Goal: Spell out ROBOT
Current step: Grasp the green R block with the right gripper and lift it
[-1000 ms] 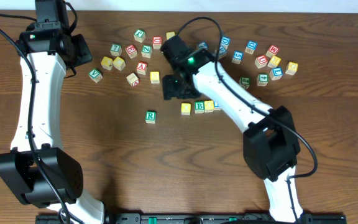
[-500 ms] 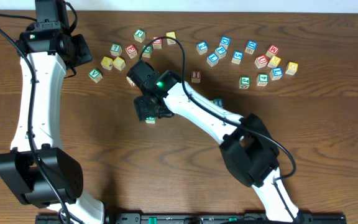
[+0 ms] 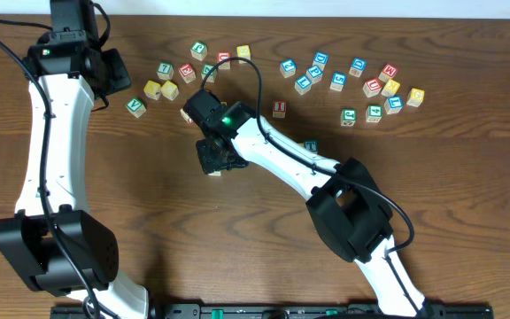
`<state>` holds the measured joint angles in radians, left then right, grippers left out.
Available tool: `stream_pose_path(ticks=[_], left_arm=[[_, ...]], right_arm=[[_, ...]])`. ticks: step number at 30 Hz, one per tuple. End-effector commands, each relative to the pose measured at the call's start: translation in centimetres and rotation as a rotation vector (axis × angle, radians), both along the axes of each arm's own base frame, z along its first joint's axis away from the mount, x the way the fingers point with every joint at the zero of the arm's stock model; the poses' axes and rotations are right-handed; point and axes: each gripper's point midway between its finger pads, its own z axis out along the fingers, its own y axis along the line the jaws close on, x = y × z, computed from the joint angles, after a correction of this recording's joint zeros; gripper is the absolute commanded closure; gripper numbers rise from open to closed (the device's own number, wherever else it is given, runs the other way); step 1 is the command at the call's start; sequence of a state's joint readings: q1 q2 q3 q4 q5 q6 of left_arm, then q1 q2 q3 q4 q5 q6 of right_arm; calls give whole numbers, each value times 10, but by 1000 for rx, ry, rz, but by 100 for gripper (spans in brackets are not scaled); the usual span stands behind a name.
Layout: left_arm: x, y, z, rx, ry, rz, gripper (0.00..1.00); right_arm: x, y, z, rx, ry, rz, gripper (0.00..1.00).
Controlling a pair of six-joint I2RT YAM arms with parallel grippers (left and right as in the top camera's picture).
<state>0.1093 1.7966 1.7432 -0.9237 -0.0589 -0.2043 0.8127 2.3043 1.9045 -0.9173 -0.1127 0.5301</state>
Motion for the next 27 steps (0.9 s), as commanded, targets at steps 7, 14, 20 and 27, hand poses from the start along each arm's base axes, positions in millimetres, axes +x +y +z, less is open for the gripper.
stream_pose_path(ticks=[7,14,20,27], left_arm=[[-3,2,2,16,2,-8,51],[-3,2,2,16,2,-8,51],[-3,2,2,16,2,-8,52],[-3,2,2,16,2,-8,52]], right_arm=[[0,0,-8,-12,9,4,70],[0,0,-8,-12,9,4,71],[1,1,-8,-8,5,4,65],[1,7,-9,1,-5,11,59]])
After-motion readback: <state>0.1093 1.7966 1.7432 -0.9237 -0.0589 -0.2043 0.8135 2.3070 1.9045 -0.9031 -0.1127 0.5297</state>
